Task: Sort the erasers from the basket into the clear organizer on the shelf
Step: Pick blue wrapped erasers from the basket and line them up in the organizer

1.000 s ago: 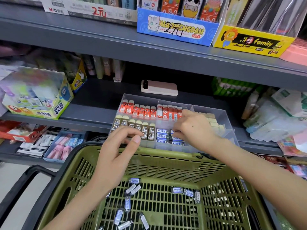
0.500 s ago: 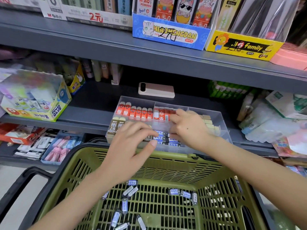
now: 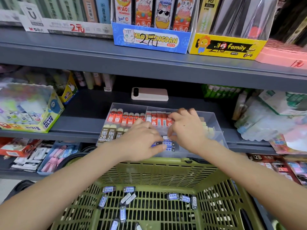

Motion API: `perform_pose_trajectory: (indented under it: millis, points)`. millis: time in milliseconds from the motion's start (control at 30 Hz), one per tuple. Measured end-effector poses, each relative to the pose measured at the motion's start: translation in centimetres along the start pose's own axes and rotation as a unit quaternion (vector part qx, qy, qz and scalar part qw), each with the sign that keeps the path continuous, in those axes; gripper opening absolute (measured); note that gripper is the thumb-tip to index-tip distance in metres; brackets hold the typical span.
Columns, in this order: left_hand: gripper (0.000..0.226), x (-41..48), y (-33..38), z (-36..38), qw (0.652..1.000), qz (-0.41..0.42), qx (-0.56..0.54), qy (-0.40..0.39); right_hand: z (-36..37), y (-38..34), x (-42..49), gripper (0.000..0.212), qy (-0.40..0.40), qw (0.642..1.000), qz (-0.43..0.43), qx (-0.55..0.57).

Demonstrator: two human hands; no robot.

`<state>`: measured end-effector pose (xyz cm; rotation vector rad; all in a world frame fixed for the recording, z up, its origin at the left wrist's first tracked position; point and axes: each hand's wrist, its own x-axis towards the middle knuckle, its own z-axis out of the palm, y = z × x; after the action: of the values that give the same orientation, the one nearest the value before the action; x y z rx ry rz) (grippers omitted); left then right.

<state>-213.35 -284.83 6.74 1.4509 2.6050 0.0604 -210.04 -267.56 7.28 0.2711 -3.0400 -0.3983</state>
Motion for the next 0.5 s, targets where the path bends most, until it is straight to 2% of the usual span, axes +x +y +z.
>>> perform_pose_trajectory:
  millis: [100,300,500]
  points:
    - [0.048,0.3,0.0,0.4,1.0,0.008,-0.02,-0.023,0.1,-0.1,0.0,0.024,-0.01,1.0,0.009,0.016]
    - [0.053,0.1,-0.2,1.1,0.999,0.018,-0.029,-0.004,0.3,-0.3,0.3,0.022,-0.002,0.999,0.009,0.04]
    - [0.079,-0.2,-0.3,1.5,0.999,0.038,-0.021,0.027,0.4,-0.4,0.0,0.018,0.0,0.999,-0.013,0.029]
